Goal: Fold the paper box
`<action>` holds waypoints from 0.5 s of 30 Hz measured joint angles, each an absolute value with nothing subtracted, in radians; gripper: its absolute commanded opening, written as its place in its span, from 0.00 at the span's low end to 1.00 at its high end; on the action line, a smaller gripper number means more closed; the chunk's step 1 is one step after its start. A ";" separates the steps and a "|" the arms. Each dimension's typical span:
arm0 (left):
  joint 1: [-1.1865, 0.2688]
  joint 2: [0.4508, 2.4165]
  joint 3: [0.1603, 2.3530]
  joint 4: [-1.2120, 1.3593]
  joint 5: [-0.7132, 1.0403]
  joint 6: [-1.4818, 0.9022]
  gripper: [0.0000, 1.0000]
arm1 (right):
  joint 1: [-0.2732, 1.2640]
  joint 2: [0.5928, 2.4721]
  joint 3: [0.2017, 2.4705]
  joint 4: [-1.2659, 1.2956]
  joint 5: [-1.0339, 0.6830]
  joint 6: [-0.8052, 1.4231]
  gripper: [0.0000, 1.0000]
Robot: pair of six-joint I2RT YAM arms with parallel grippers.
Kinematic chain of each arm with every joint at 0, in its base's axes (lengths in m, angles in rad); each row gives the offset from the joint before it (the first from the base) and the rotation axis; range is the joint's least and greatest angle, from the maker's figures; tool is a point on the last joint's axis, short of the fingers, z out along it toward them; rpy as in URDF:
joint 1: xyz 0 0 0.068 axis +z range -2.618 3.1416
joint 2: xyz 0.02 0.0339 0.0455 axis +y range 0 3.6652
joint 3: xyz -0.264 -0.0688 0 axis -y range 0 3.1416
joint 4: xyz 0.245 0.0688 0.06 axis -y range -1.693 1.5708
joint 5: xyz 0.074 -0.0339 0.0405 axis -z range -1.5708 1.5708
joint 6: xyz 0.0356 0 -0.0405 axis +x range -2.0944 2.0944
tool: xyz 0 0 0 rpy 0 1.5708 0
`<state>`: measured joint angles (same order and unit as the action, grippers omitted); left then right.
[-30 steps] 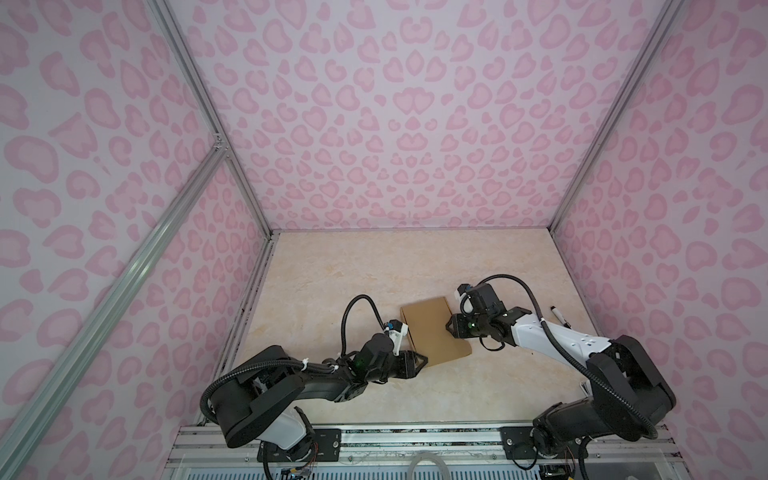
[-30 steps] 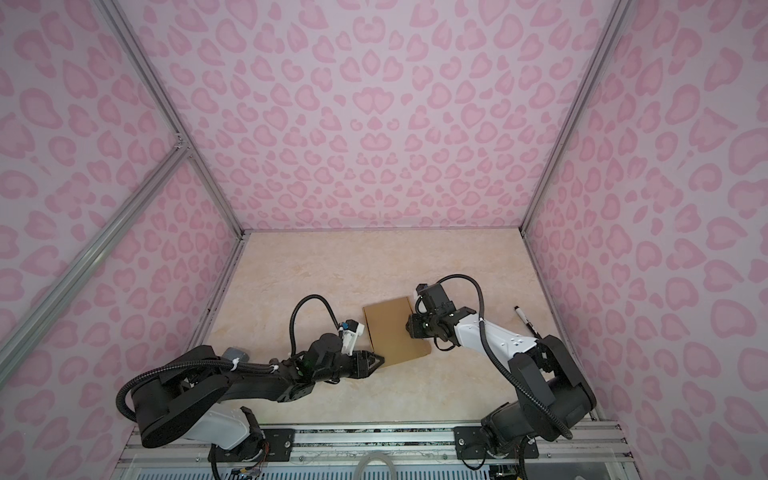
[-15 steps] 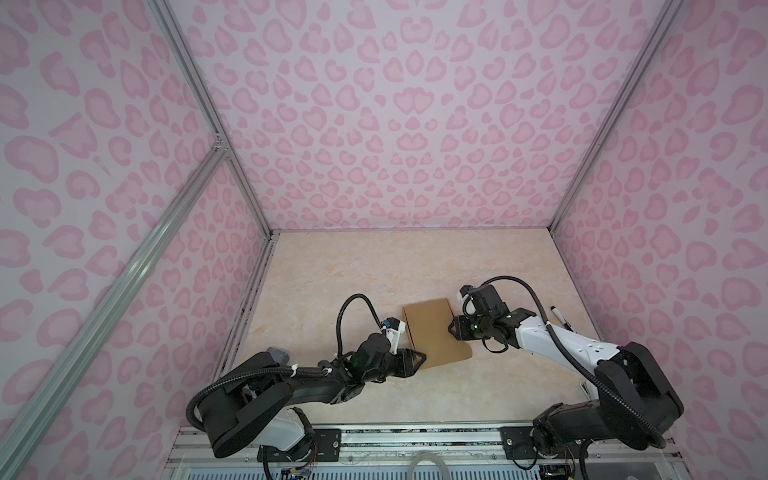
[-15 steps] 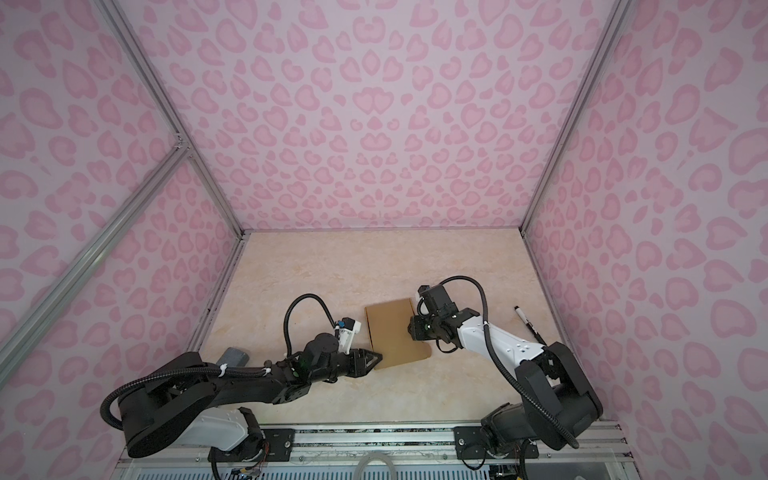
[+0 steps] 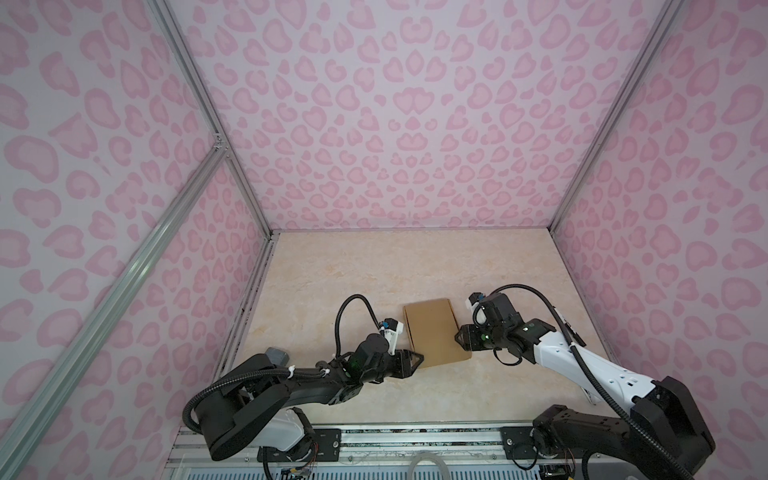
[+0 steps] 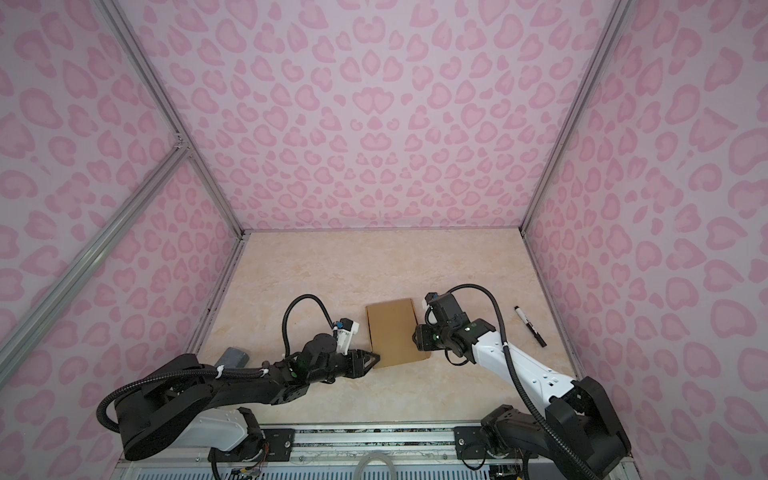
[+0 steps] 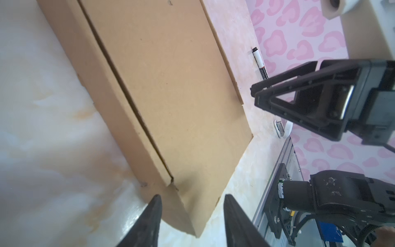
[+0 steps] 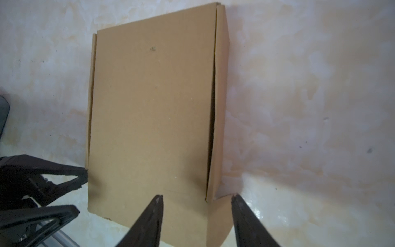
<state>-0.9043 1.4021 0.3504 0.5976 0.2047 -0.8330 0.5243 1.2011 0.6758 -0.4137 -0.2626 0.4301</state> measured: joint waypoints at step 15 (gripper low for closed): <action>-0.903 1.454 0.368 0.600 0.217 -0.833 0.50 | 0.571 1.212 0.604 -0.385 -0.270 0.489 0.50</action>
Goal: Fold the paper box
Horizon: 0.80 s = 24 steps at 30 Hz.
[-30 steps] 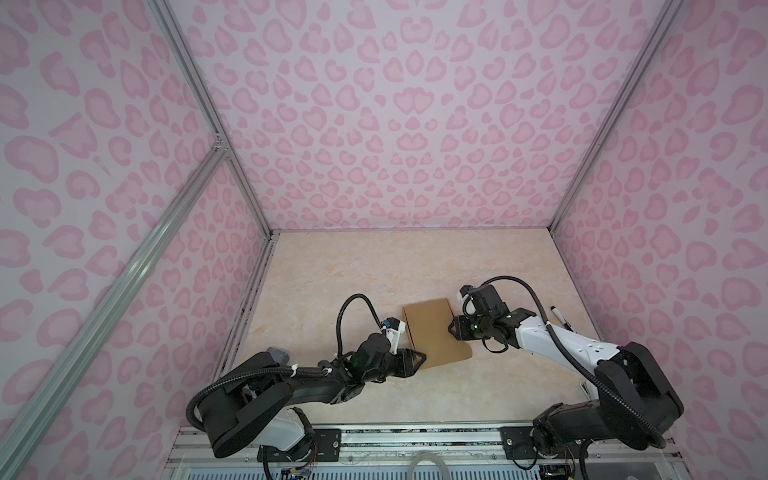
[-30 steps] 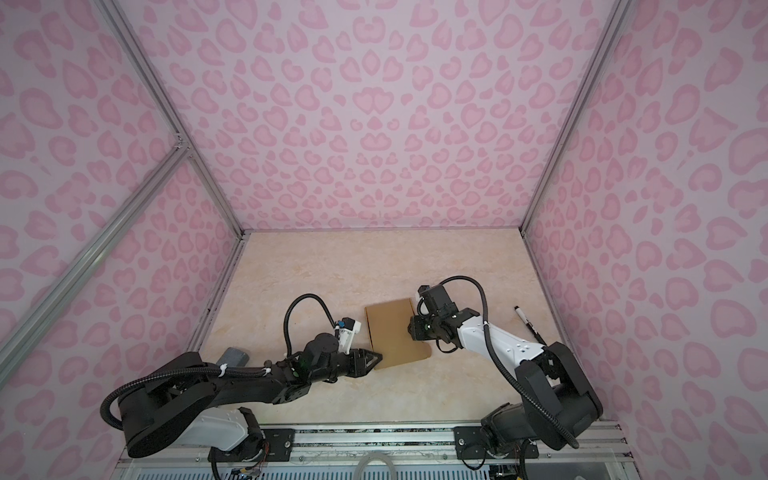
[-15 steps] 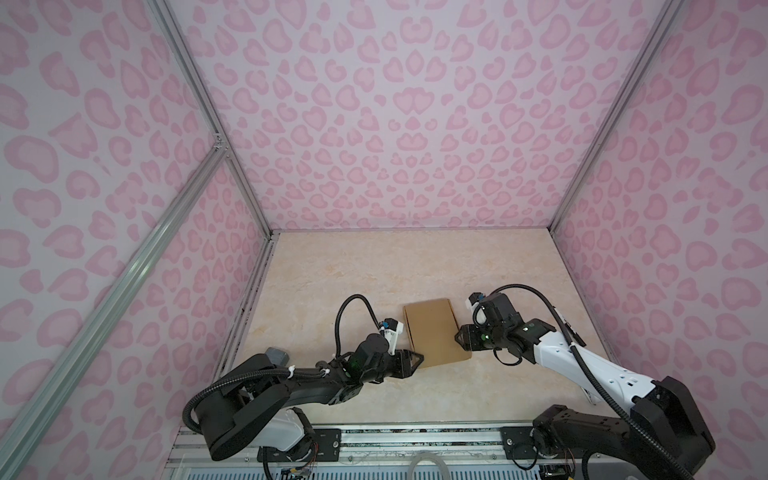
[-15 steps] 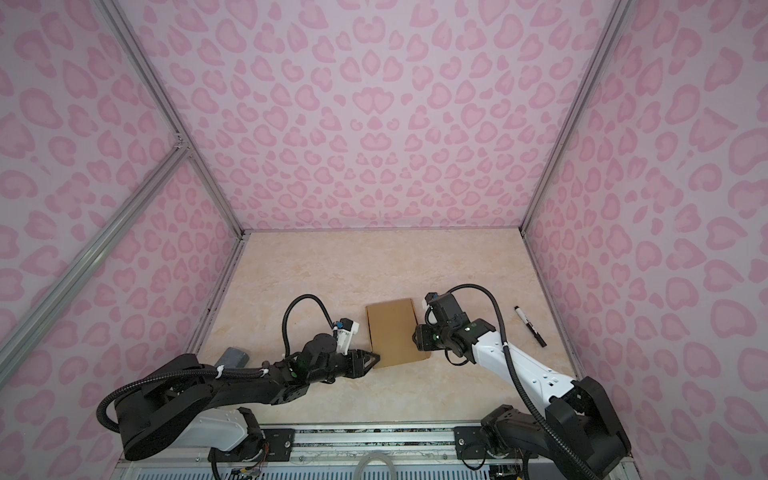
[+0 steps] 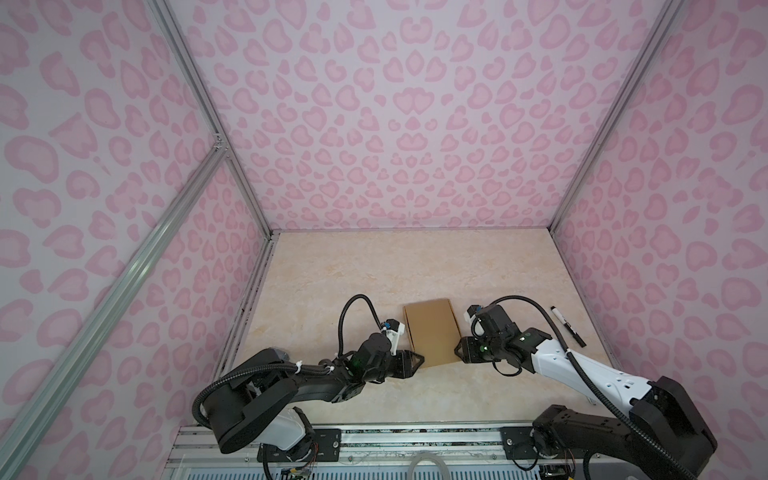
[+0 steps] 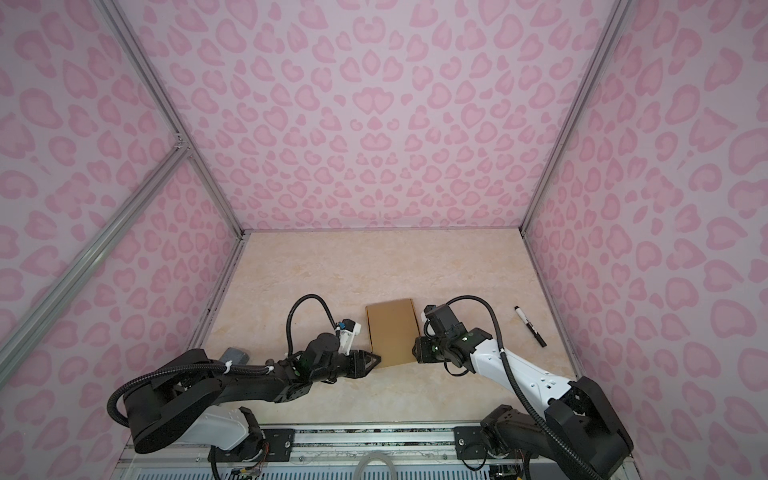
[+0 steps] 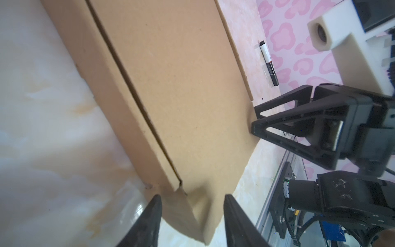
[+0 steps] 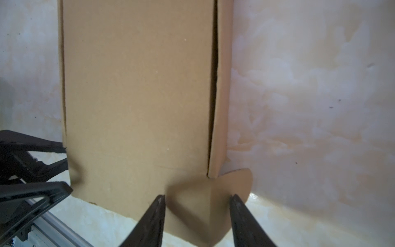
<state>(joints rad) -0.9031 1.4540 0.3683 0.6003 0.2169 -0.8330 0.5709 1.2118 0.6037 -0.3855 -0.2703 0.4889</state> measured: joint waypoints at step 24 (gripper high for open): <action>-0.902 1.507 0.394 0.616 0.224 -0.834 0.47 | 0.572 1.244 0.600 -0.319 -0.284 0.504 0.39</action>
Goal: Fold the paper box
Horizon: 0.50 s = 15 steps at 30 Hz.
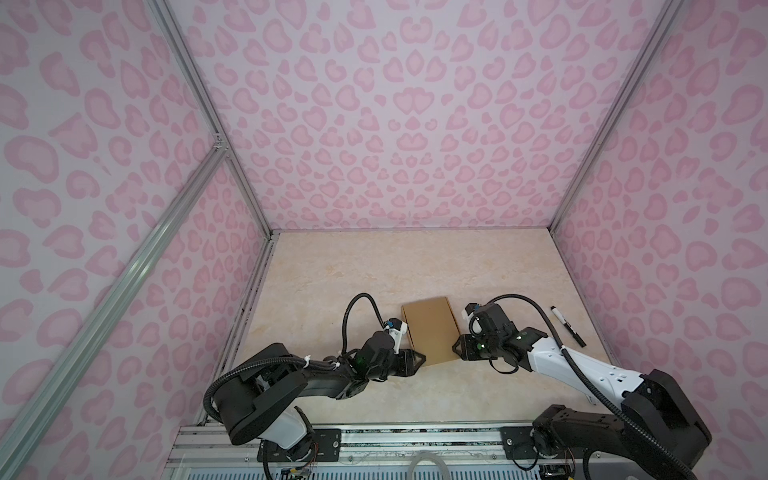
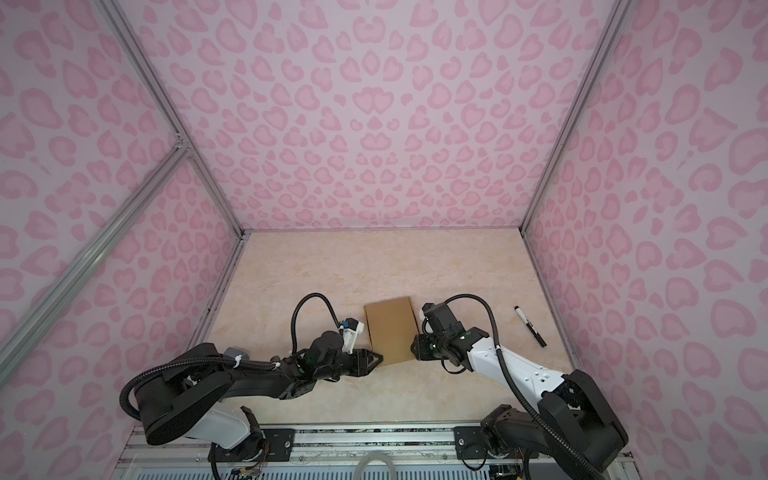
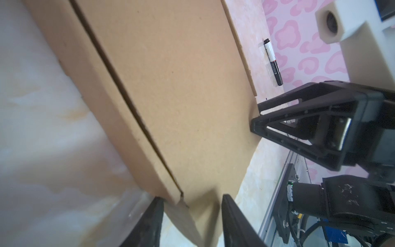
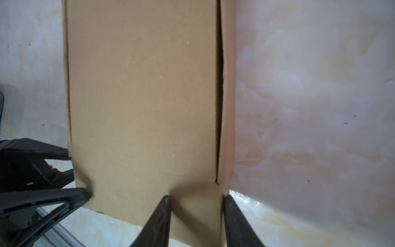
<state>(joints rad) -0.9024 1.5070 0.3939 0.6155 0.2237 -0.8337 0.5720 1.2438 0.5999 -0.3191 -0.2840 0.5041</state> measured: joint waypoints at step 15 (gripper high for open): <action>-0.903 1.503 0.387 0.624 0.220 -0.834 0.46 | 0.572 1.230 0.600 -0.320 -0.263 0.503 0.36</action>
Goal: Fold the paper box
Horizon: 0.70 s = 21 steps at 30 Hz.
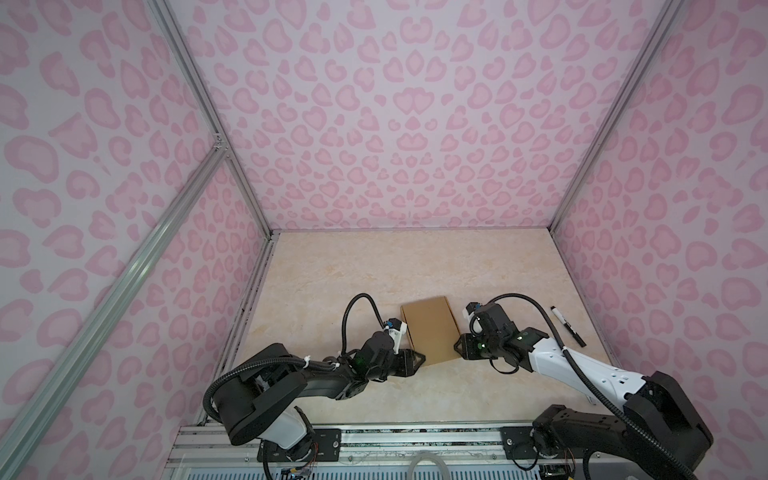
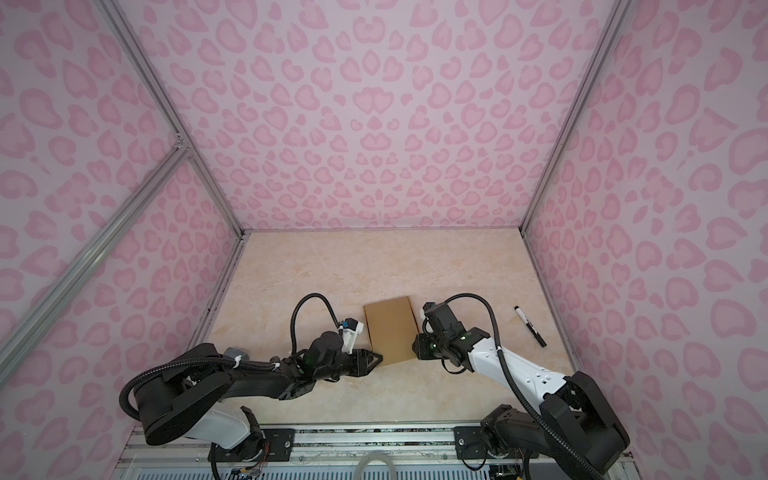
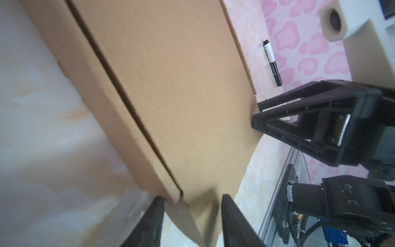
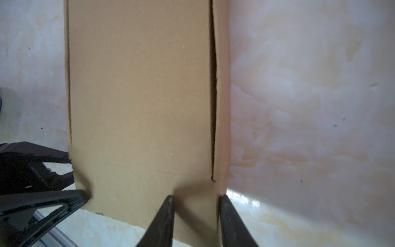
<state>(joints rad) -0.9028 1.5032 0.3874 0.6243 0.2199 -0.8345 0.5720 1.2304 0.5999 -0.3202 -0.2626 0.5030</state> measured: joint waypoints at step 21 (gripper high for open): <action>-0.903 1.459 0.380 0.628 0.208 -0.835 0.46 | 0.605 1.233 0.611 -0.336 -0.197 0.479 0.36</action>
